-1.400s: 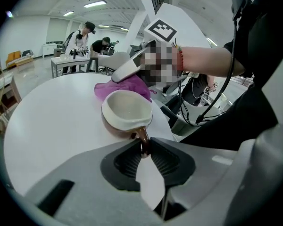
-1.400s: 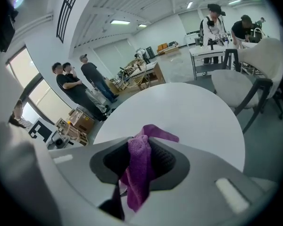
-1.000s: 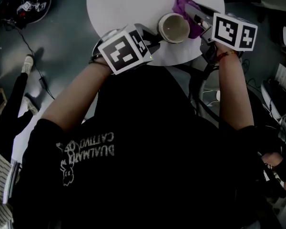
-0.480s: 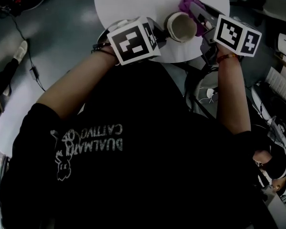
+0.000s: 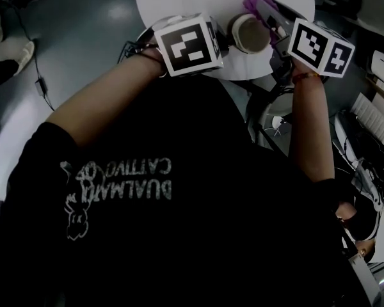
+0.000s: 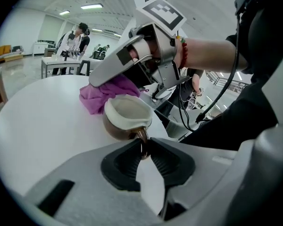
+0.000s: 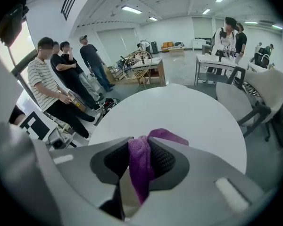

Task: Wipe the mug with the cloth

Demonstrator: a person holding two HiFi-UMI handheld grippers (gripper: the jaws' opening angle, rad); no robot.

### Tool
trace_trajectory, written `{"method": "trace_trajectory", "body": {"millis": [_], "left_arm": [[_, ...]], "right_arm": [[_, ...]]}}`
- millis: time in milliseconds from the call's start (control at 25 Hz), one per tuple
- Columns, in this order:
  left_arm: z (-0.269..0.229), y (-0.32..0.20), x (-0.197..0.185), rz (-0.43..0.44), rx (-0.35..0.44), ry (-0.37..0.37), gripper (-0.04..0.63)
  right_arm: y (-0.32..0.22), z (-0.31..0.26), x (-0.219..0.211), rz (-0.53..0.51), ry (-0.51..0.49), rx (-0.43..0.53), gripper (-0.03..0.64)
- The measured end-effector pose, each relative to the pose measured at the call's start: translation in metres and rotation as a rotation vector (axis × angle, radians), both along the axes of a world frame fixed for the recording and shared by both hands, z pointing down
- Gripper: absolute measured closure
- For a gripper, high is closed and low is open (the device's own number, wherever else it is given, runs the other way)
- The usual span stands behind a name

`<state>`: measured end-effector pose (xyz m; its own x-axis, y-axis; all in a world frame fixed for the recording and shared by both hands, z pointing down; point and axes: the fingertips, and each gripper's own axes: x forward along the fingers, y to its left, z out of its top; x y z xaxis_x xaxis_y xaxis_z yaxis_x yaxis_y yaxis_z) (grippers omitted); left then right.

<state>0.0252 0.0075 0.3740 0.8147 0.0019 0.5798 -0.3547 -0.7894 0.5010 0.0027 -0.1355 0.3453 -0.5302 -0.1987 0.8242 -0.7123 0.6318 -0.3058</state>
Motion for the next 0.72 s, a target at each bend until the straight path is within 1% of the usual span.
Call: {"method": "trace_trajectory", "body": {"millis": [160, 320, 400, 560, 720], "left_arm": [[-0.003, -0.002, 0.001, 0.006, -0.001, 0.014, 0.531], [-0.002, -0.002, 0.001, 0.023, -0.018, 0.003, 0.531], [0.0, -0.003, -0.003, 0.022, -0.008, -0.007, 0.531], [0.005, 0.003, -0.008, 0.022, 0.004, -0.004, 0.532], [0.003, 0.002, -0.009, 0.031, 0.001, 0.003, 0.531]], "right_arm": [[0.006, -0.005, -0.006, -0.016, -0.018, -0.009, 0.515], [0.011, -0.009, -0.01, -0.033, -0.032, -0.016, 0.515], [0.014, -0.008, -0.012, -0.038, -0.031, -0.017, 0.515], [0.026, -0.003, -0.018, -0.063, -0.012, -0.009, 0.516], [0.033, -0.004, -0.024, -0.128, 0.032, 0.014, 0.517]]}}
